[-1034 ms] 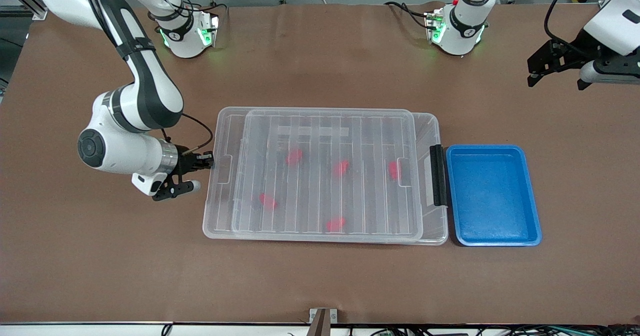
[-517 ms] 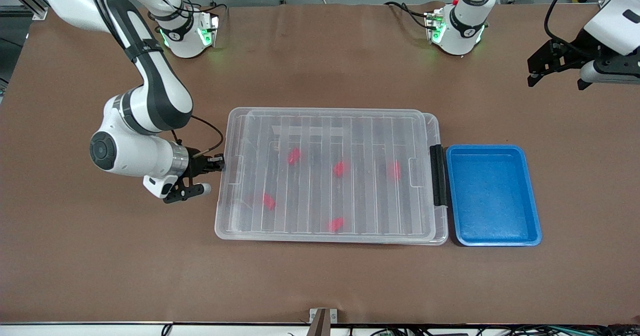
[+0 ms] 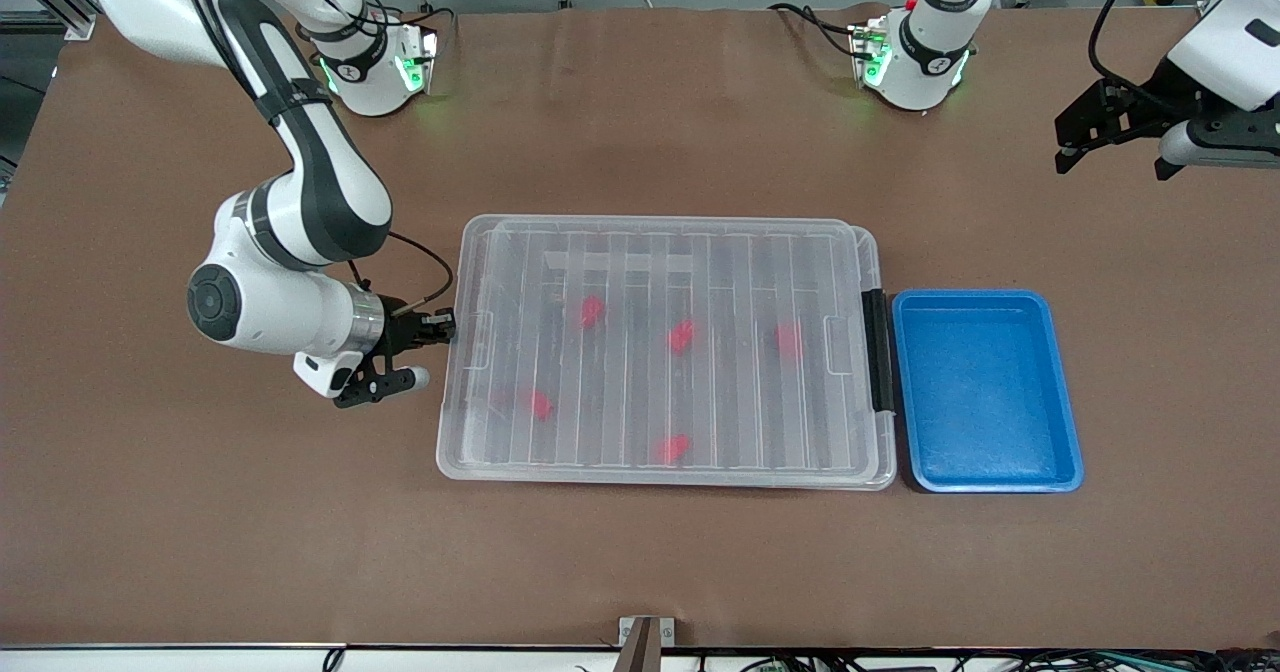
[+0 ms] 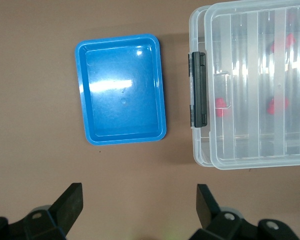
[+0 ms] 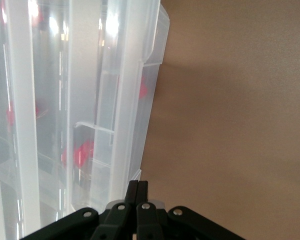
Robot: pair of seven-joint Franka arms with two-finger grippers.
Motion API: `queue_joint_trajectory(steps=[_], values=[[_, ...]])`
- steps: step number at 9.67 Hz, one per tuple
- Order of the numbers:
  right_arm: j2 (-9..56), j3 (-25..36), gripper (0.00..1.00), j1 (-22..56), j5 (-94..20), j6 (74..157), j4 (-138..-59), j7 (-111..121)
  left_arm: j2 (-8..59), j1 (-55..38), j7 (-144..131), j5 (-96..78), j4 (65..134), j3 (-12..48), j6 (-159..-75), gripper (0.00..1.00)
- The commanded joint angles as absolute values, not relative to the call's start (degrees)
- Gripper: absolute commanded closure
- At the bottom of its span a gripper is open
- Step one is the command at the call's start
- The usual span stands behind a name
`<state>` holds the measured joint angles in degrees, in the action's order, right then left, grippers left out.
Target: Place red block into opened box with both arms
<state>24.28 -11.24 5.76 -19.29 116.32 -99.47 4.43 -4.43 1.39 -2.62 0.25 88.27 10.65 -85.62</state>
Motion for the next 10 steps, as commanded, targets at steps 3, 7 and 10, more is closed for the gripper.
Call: queue_joint_trajectory(steps=[3,7,10], values=[[19.11,-10.73,0.0,1.86,-9.99,112.52,-98.7,3.69,-4.22,1.14,-3.08,1.05,89.82,10.72,-86.13,0.0],[6.19,-0.82,0.0,1.67,-1.33,97.76,-93.87,1.94,-4.22,1.06,-3.08,1.05,89.82,10.72,-86.13,0.0],[-1.03,4.29,0.0,1.67,-1.32,88.73,-90.65,-3.24,-4.22,1.05,-3.08,1.05,89.82,10.72,-86.13,0.0]])
